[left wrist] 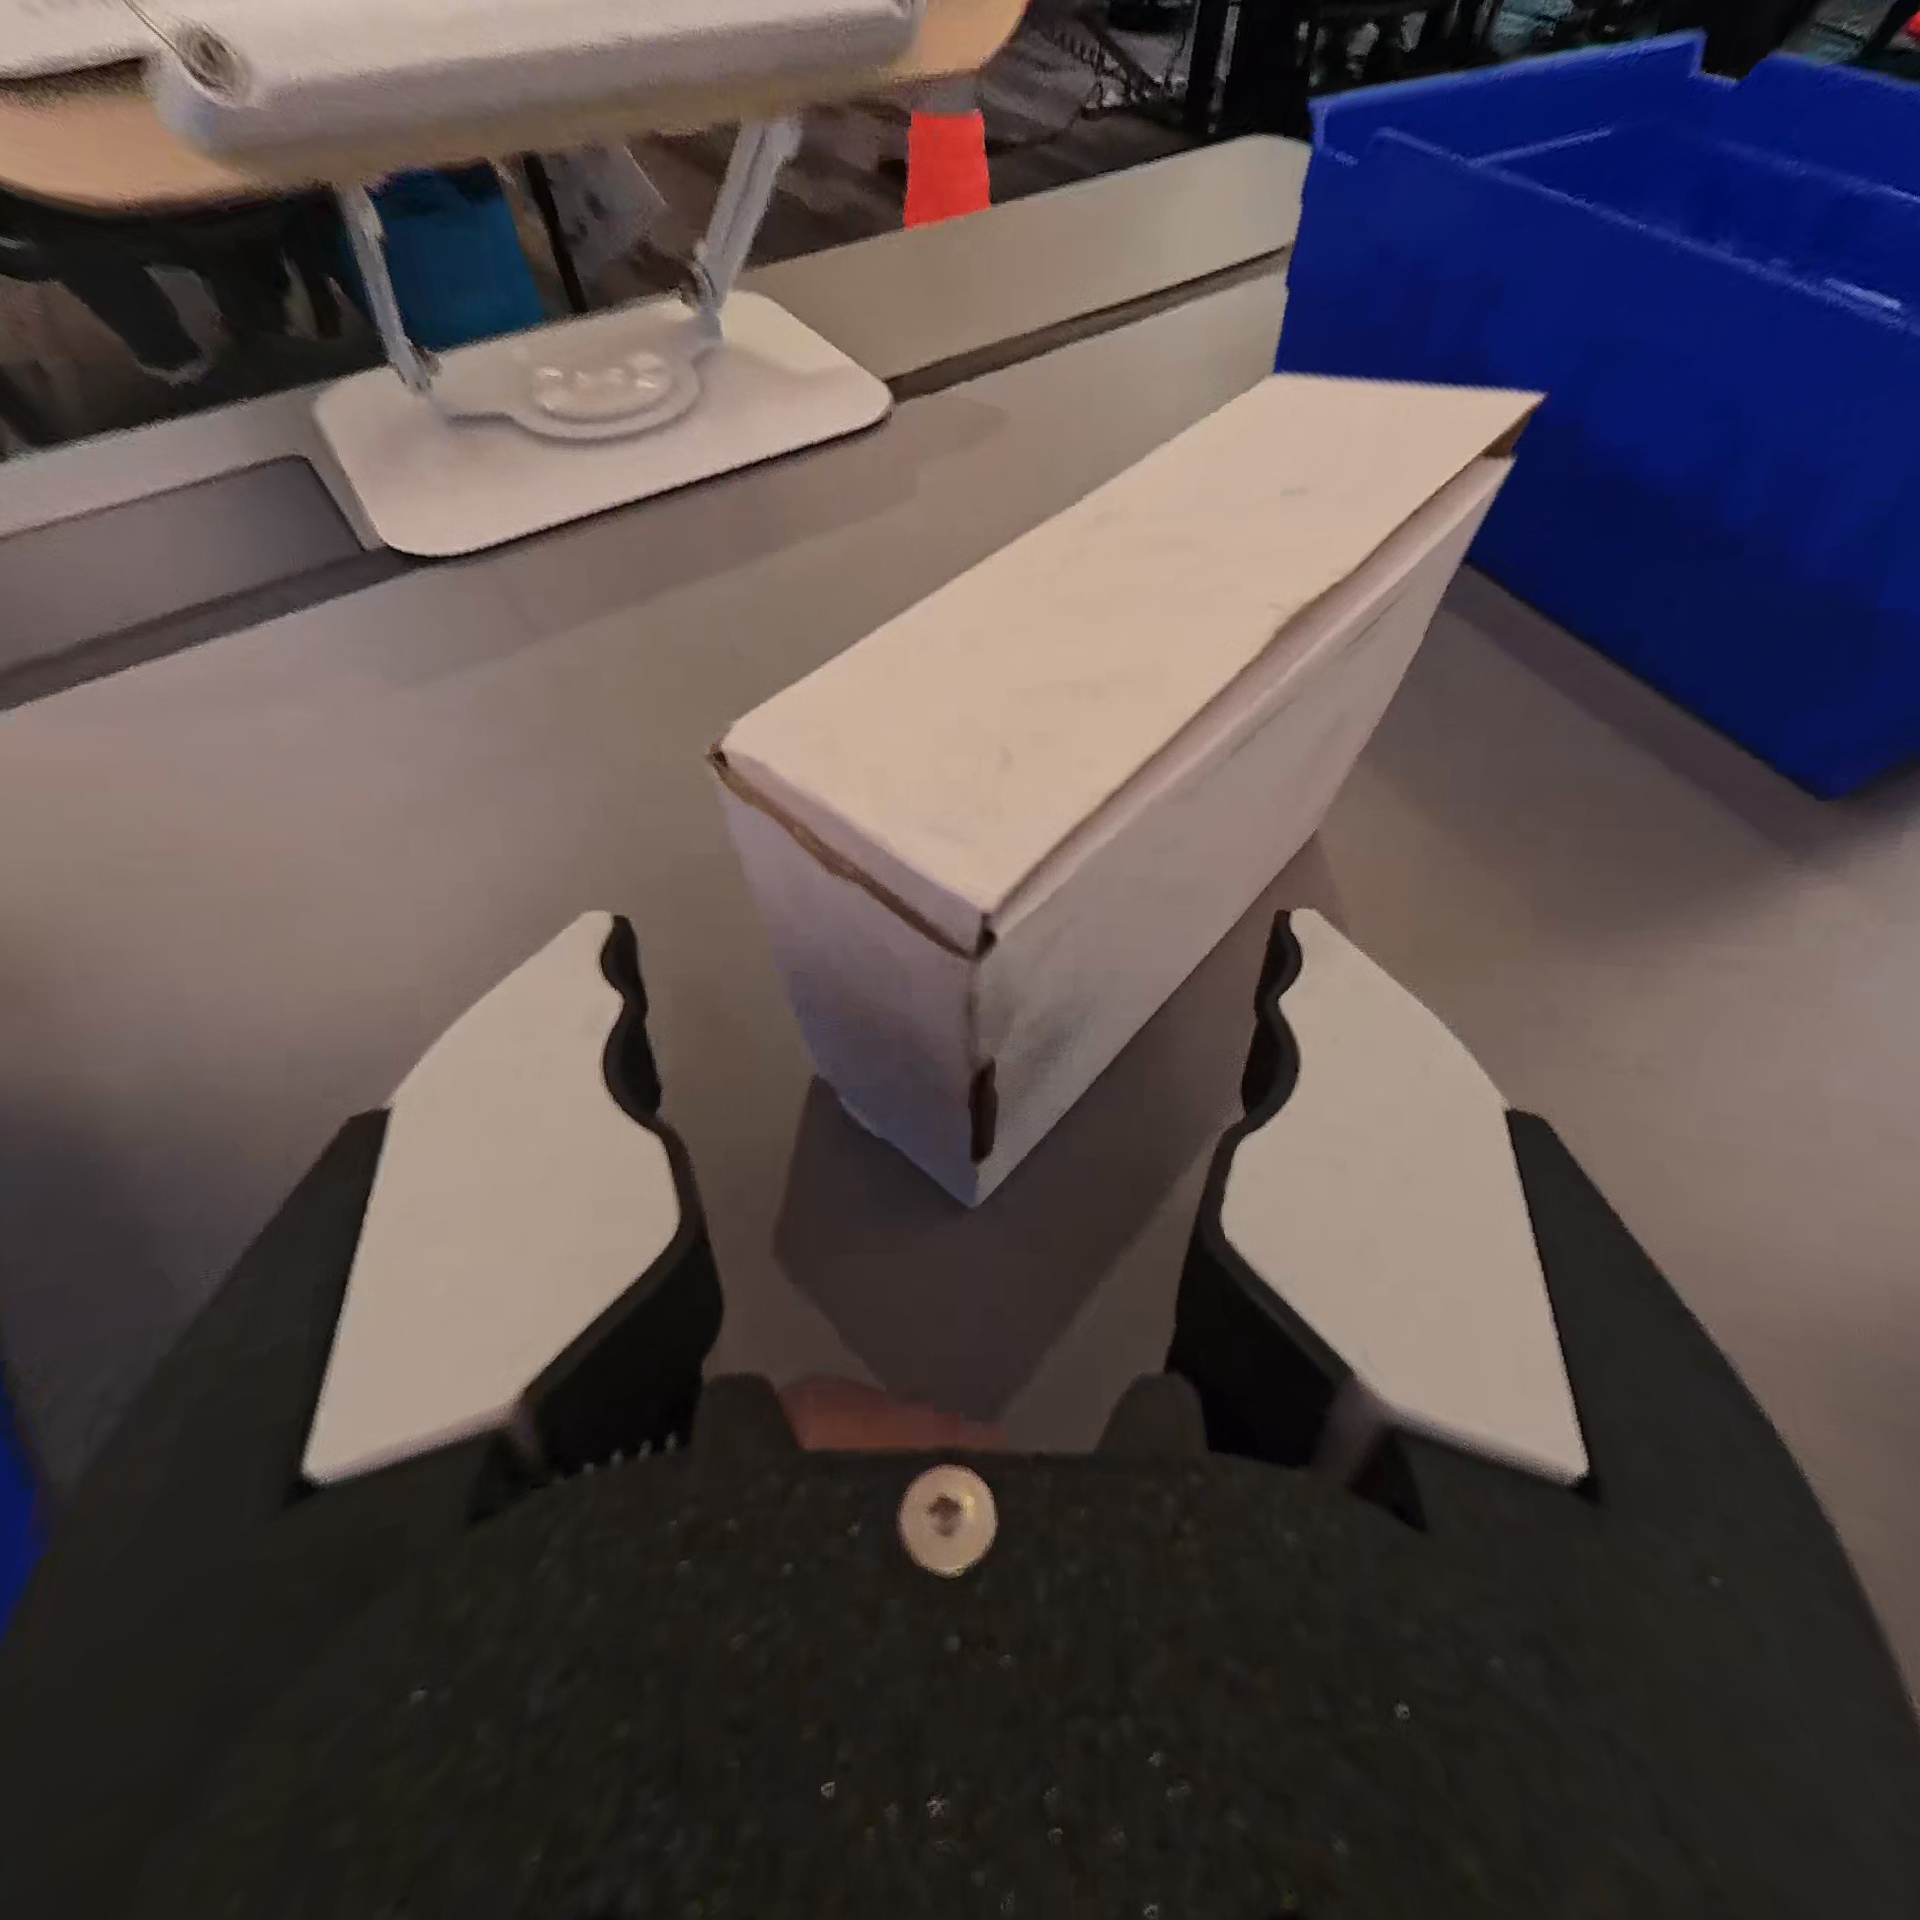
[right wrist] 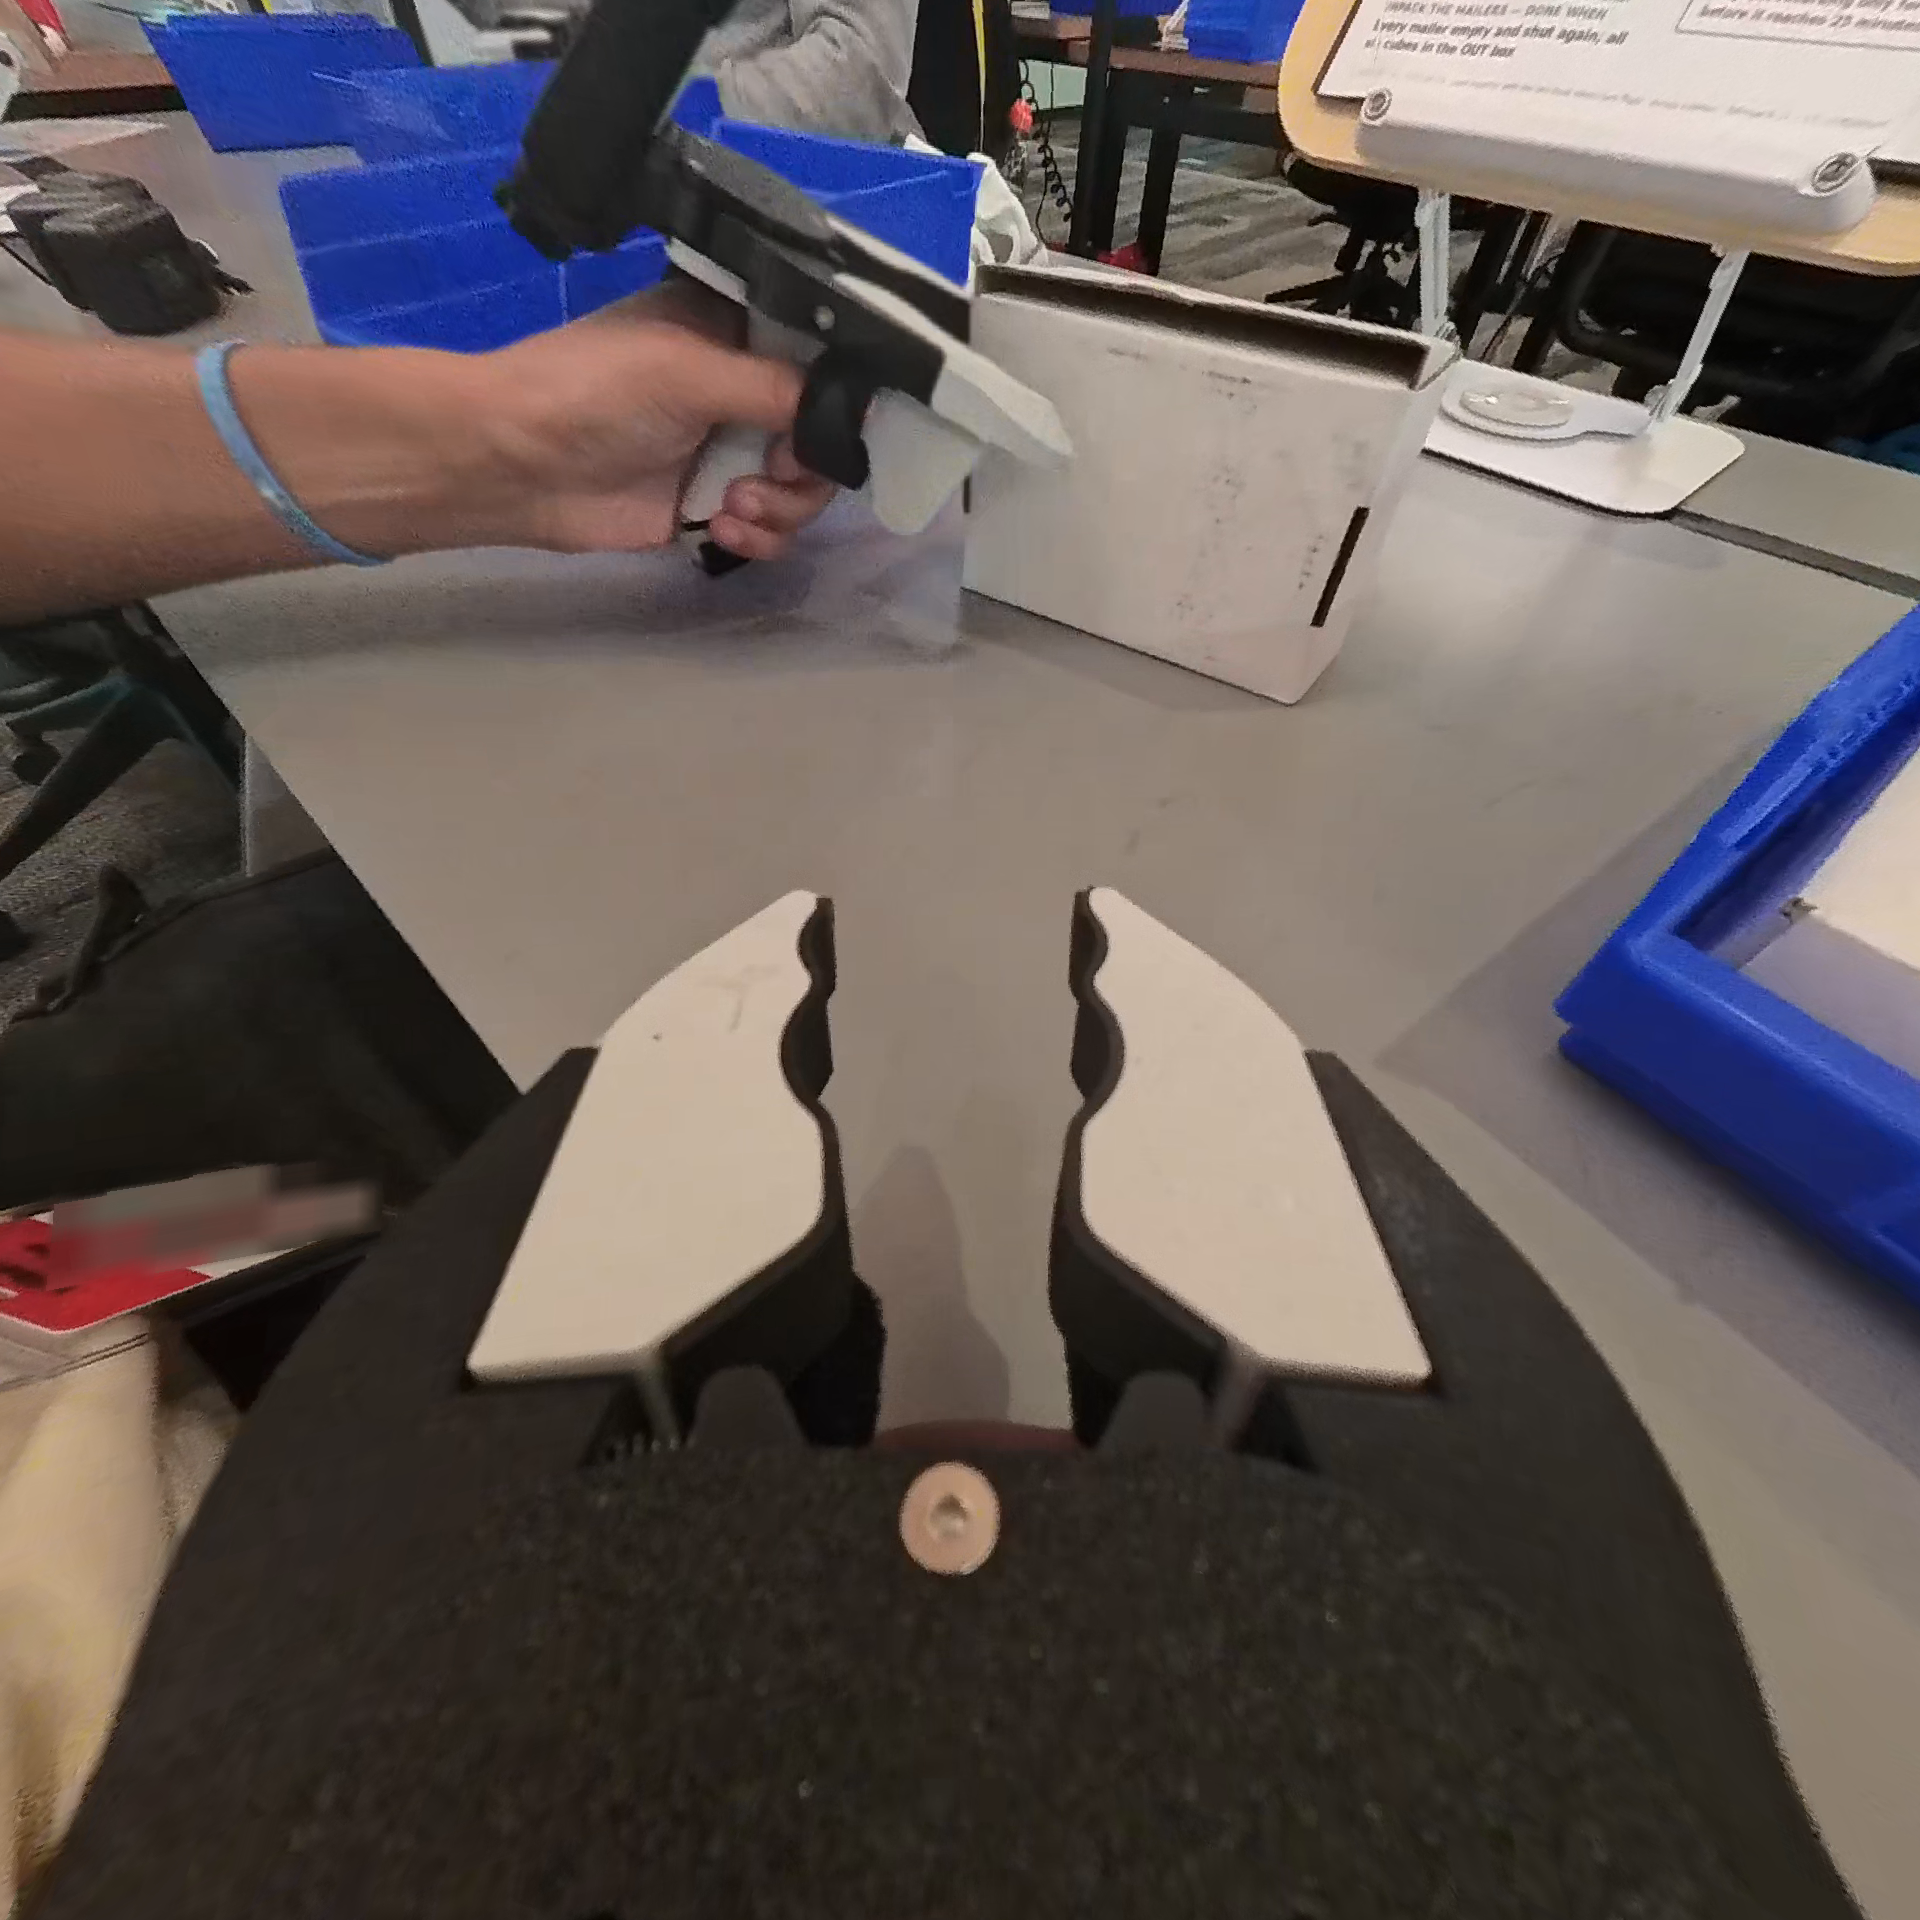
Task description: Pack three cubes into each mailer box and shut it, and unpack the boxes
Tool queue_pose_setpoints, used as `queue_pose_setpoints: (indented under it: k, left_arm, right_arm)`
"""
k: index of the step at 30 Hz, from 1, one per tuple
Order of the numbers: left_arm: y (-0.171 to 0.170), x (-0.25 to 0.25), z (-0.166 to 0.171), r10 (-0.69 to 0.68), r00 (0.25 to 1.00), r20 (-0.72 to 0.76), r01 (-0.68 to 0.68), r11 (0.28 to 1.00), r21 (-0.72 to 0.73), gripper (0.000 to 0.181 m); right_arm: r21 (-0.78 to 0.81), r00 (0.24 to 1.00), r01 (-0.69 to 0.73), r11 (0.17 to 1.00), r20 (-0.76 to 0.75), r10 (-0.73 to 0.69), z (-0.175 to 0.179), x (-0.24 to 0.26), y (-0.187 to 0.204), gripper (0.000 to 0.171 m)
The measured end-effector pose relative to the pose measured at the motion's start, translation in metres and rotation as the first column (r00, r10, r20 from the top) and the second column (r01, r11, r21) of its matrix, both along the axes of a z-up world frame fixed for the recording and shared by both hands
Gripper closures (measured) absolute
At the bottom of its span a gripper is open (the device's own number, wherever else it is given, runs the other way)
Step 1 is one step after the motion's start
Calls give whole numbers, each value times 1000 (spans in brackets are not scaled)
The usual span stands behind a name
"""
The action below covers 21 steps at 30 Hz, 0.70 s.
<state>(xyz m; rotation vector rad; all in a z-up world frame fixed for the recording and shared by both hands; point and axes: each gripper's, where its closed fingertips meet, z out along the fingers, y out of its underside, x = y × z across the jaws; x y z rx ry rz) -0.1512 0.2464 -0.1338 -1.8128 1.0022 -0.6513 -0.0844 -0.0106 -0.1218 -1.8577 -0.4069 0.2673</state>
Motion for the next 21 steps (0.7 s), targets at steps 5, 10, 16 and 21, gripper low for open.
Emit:
queue_pose_setpoints:
  k: [5,10,16,21]
  left_arm:
    - [6,37,-10,-183,983,-4,183,983,-31,77]
    - [-7,53,-9,-286,958,16,286,958,-25,94]
    - [-21,47,-9,-356,934,19,357,934,-28,99]
    - [-23,42,-9,-350,936,18,351,936,-36,101]
  right_arm:
    - [-14,998,-59,998,-23,59,-1,-8,1,128]
    - [-20,944,-30,999,329,35,18,14,50,127]
    - [130,741,-61,990,671,-43,73,15,166,118]
    - [95,607,-147,985,795,14,54,-3,210,122]
